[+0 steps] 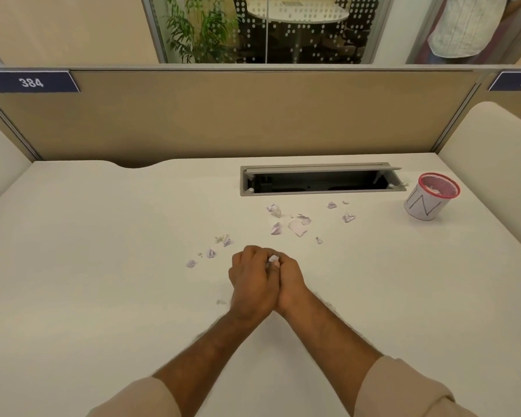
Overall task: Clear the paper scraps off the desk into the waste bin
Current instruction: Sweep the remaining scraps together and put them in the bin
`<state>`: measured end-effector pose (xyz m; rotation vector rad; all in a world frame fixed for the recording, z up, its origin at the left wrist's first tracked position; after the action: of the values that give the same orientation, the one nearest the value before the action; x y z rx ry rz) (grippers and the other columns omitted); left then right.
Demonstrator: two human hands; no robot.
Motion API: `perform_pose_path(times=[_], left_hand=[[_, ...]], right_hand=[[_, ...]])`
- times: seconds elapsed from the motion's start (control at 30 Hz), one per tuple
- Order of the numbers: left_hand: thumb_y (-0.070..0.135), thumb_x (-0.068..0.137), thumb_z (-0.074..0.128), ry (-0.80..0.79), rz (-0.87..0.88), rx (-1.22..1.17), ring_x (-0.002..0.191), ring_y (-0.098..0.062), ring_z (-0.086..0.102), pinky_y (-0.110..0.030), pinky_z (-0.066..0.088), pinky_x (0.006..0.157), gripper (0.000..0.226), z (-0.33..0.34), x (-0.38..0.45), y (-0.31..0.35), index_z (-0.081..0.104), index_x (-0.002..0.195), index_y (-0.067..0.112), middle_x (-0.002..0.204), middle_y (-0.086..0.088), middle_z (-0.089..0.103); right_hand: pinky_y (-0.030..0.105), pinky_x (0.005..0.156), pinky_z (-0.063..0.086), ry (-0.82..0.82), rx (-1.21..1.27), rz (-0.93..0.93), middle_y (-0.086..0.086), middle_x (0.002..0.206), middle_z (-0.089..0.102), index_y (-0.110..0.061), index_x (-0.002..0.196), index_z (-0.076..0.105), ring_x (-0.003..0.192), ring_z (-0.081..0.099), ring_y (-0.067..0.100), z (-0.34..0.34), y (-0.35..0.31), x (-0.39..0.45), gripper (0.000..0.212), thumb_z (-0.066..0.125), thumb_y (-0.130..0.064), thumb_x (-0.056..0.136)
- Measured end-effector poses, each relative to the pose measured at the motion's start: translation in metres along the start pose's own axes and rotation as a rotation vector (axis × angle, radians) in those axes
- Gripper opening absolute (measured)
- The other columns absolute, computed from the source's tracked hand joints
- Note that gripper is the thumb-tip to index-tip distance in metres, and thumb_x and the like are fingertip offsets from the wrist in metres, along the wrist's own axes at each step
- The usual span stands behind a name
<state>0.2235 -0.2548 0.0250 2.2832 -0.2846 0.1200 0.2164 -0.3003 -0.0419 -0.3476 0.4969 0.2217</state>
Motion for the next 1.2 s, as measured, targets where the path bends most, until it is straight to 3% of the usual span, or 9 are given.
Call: perform_pose_path(times=[0.13, 0.27, 0.37, 0.43, 0.63, 0.77, 0.93, 1.03, 1.2], left_hand=[[0.026, 0.092, 0.046, -0.014, -0.003, 0.012, 0.113, -0.009, 0.037, -0.028, 0.035, 0.096, 0.025, 0.008, -0.003, -0.004, 0.055, 0.115, 0.026, 0.120, 0.009, 0.046], [0.039, 0.088, 0.050, -0.017, 0.011, -0.036, 0.114, -0.006, 0.037, -0.027, 0.028, 0.095, 0.032, 0.009, -0.005, -0.007, 0.053, 0.119, 0.030, 0.120, 0.012, 0.044], [0.052, 0.089, 0.054, -0.002, 0.039, -0.023, 0.118, -0.007, 0.036, -0.028, 0.025, 0.098, 0.041, 0.002, -0.005, -0.018, 0.053, 0.123, 0.028, 0.124, 0.010, 0.045], [0.050, 0.089, 0.059, 0.029, 0.048, 0.052, 0.125, -0.013, 0.036, -0.030, 0.025, 0.101, 0.042, -0.007, -0.003, -0.033, 0.054, 0.123, 0.026, 0.127, 0.005, 0.046], [0.050, 0.090, 0.058, 0.062, -0.079, 0.340, 0.138, -0.027, 0.027, -0.048, 0.028, 0.109, 0.060, -0.034, 0.023, -0.099, 0.045, 0.137, 0.016, 0.145, -0.008, 0.038], [0.058, 0.089, 0.051, -0.025, -0.134, 0.396, 0.145, -0.027, 0.018, -0.051, 0.025, 0.113, 0.074, -0.031, 0.041, -0.125, 0.031, 0.149, 0.020, 0.156, -0.005, 0.026], [0.064, 0.092, 0.038, -0.173, -0.052, 0.433, 0.149, -0.024, 0.010, -0.048, 0.017, 0.116, 0.073, 0.000, 0.058, -0.116, 0.015, 0.153, 0.031, 0.162, 0.002, 0.015], [0.058, 0.095, 0.039, -0.185, 0.011, 0.434, 0.146, -0.024, 0.018, -0.047, 0.020, 0.114, 0.064, 0.018, 0.061, -0.100, 0.027, 0.150, 0.027, 0.158, 0.001, 0.026], [0.045, 0.095, 0.041, -0.005, 0.085, 0.440, 0.117, -0.025, 0.043, -0.043, 0.034, 0.098, 0.038, 0.016, 0.052, -0.088, 0.054, 0.121, 0.020, 0.125, 0.000, 0.051]], right_hand=[[0.030, 0.066, 0.057, -0.009, 0.063, 0.052, 0.010, 0.077, 0.067, -0.005, 0.082, 0.071, 0.071, 0.069, 0.023, -0.003, -0.002, -0.001, 0.023, 0.056, -0.023, 0.083], [0.029, 0.080, 0.050, 0.117, 0.032, 0.096, 0.008, 0.085, 0.061, -0.008, 0.094, 0.060, 0.083, 0.060, 0.019, -0.017, -0.008, -0.001, 0.025, 0.049, -0.031, 0.096], [0.024, 0.056, 0.044, 0.243, -0.051, 0.028, 0.006, 0.062, 0.051, -0.007, 0.083, 0.055, 0.058, 0.048, 0.015, -0.032, -0.031, 0.002, 0.025, 0.051, -0.028, 0.096], [0.017, 0.041, 0.035, 0.251, -0.065, 0.015, 0.004, 0.053, 0.048, -0.010, 0.078, 0.052, 0.053, 0.041, 0.014, -0.037, -0.046, 0.002, 0.028, 0.048, -0.029, 0.097], [0.012, 0.040, 0.029, 0.306, -0.195, -0.046, 0.003, 0.055, 0.046, -0.012, 0.073, 0.053, 0.055, 0.040, 0.015, -0.061, -0.103, 0.001, 0.036, 0.049, -0.041, 0.095], [0.013, 0.040, 0.029, 0.335, -0.346, -0.059, 0.006, 0.059, 0.049, -0.011, 0.076, 0.054, 0.052, 0.044, 0.015, -0.071, -0.146, -0.005, 0.029, 0.052, -0.033, 0.093], [0.012, 0.037, 0.030, 0.372, -0.395, -0.079, 0.006, 0.061, 0.047, -0.011, 0.080, 0.052, 0.048, 0.042, 0.013, -0.079, -0.198, -0.012, 0.026, 0.051, -0.032, 0.094], [0.012, 0.034, 0.025, 0.401, -0.437, -0.112, 0.002, 0.057, 0.043, -0.013, 0.080, 0.051, 0.049, 0.037, 0.011, -0.081, -0.230, -0.019, 0.026, 0.049, -0.033, 0.096], [0.015, 0.037, 0.022, 0.513, -0.423, -0.293, 0.000, 0.058, 0.043, -0.015, 0.079, 0.051, 0.050, 0.036, 0.010, -0.078, -0.301, -0.039, 0.023, 0.050, -0.032, 0.095]])
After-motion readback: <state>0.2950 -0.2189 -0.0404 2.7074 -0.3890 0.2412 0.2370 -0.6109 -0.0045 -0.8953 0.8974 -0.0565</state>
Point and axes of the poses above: each hand's wrist, its own x-axis towards the middle knuckle, its own z-axis out of the palm, y = z × x, the point moved 9 cm from there along x, towards the middle knuckle
